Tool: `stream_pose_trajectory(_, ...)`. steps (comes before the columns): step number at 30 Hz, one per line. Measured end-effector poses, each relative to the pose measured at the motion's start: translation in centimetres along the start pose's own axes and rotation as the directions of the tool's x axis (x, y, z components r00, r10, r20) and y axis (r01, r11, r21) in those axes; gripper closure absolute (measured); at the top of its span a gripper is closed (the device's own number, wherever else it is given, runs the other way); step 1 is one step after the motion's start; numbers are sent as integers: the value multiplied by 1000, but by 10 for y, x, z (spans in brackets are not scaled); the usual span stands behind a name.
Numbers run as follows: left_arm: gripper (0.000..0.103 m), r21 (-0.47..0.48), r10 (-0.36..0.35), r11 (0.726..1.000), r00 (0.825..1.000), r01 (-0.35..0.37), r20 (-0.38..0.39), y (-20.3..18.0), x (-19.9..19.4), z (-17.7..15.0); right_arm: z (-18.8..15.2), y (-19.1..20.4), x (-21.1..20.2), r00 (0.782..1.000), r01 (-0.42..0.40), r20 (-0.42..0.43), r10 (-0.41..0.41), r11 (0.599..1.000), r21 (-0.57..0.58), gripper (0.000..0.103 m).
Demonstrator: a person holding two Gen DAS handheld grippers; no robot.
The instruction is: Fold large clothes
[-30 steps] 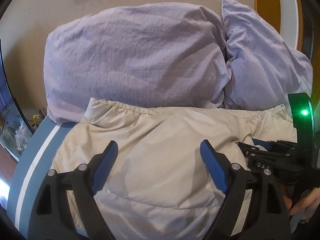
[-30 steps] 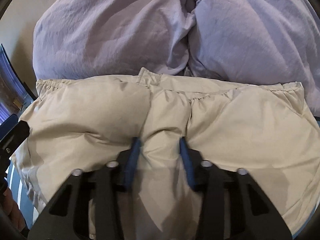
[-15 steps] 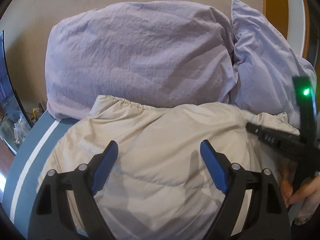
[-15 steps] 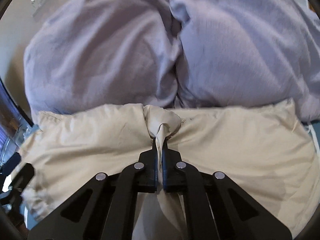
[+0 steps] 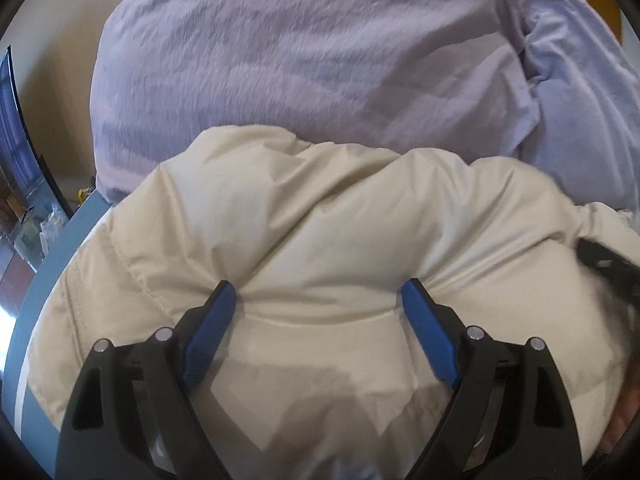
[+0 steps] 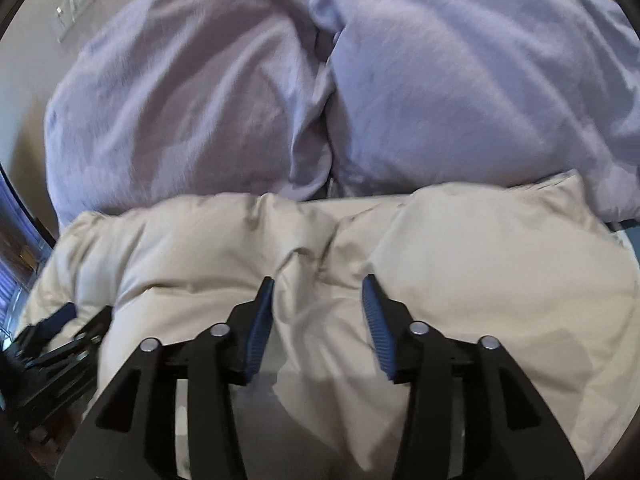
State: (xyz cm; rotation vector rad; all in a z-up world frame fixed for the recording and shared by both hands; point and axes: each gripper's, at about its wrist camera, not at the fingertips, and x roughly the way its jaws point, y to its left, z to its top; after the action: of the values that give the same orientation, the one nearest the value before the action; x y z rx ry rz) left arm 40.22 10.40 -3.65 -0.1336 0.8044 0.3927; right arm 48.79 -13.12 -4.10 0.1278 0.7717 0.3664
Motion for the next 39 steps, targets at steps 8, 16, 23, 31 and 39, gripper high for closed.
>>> stream_pose_trajectory(8,19,-7,19,1000,1000,-19,-20,1,0,2,6,-44,-54,980,138,143,-139,990,14,50)
stream_pose_trajectory(16,19,8,34,999,994,-35,99,12,-38,24,-1,-78,-54,964,237,114,-240,971,42,46)
stream_pose_trajectory(23,19,-28,135,991,988,-134,68,40,-11,35,0,-82,-31,955,285,74,-287,958,28,38)
stream_pose_trajectory(31,19,-40,172,984,985,-171,22,51,16,25,-6,-86,-13,952,301,49,-301,954,17,34)
stream_pose_trajectory(39,16,-31,175,984,984,-174,28,52,29,21,-8,-83,-4,948,316,36,-316,949,-2,32)
